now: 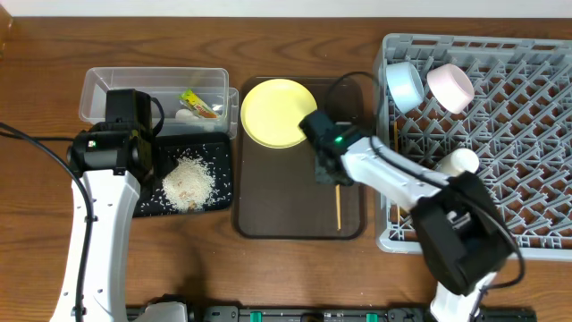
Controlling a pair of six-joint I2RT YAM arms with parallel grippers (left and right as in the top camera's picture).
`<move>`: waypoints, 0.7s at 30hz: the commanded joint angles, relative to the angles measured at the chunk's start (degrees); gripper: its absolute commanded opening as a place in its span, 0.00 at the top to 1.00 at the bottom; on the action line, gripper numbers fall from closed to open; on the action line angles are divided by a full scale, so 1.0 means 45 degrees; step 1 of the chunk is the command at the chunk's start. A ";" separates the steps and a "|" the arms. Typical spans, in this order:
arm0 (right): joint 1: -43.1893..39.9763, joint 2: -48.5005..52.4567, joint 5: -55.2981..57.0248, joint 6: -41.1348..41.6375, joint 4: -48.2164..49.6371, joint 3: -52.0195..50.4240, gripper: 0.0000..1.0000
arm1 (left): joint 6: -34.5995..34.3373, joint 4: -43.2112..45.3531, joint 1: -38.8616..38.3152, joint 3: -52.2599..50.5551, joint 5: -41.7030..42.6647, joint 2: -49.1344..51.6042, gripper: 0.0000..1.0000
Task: Sort waste into correct bins and load items into the dishwasher rack
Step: 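Grasp the second wooden chopstick with the right gripper, then place the second chopstick into the rack beside the first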
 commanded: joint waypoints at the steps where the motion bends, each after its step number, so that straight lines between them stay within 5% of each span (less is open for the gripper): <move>1: -0.0539 -0.1889 0.0029 -0.0772 -0.0010 0.0019 0.99 | -0.0155 -0.0039 0.0053 0.0044 -0.0063 0.0083 0.23; 10: -0.2569 -0.5153 0.0034 -0.2788 -0.1477 0.0019 0.99 | -0.0160 -0.0034 0.0053 0.0044 -0.0063 0.0083 0.23; 21: -0.4274 -0.4668 -0.0447 -0.4279 -0.2599 -0.0024 0.99 | -0.0160 -0.0024 0.0053 0.0044 -0.0058 0.0083 0.23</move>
